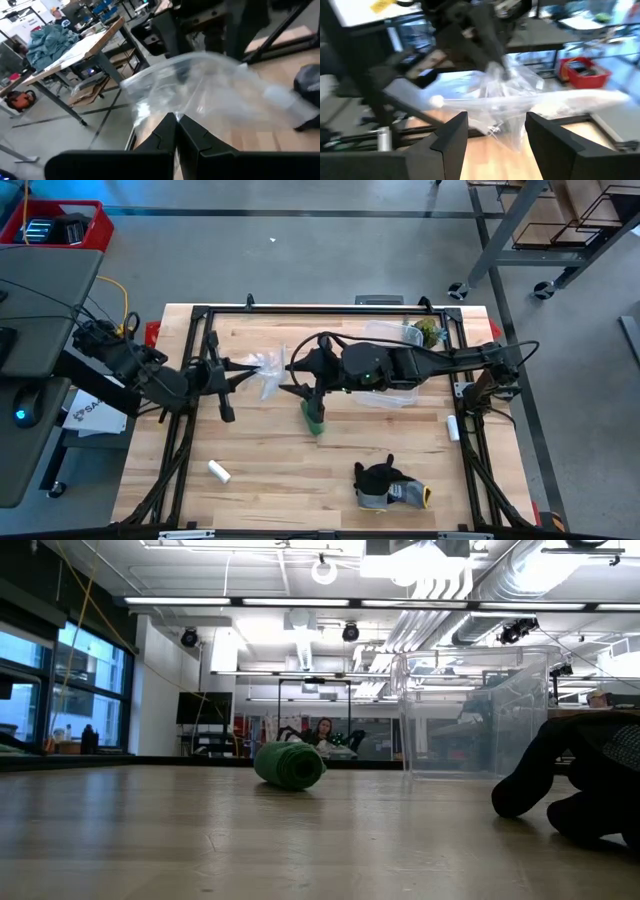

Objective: Roll bandage
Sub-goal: Open the transparent zip bag

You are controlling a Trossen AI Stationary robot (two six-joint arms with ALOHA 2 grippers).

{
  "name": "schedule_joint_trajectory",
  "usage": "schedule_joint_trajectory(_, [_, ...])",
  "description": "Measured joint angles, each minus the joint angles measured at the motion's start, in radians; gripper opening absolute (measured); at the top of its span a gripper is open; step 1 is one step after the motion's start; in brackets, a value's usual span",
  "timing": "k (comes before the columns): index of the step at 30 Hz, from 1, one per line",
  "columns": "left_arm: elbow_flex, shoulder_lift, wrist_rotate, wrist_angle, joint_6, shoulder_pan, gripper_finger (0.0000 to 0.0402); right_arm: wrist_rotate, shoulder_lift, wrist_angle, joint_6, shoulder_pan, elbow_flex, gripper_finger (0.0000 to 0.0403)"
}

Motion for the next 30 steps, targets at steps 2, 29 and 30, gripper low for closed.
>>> schedule_joint_trajectory(2, [0.0, 0.001, 0.019, 0.022, -0.001, 0.009, 0.0, 0.048, 0.0, 0.001, -0.032, 0.0, 0.0, 0.0193])
schedule_joint_trajectory(29, [0.0, -0.105, 0.13, -0.136, -0.337, -0.023, 0.0001, 0.054, -0.009, 0.009, -0.188, 0.013, 0.0, 0.0])
schedule_joint_trajectory(30, [0.0, -0.107, 0.155, -0.161, -0.363, -0.023, 0.0003, 0.055, -0.01, 0.006, -0.189, 0.013, 0.0, 0.0])
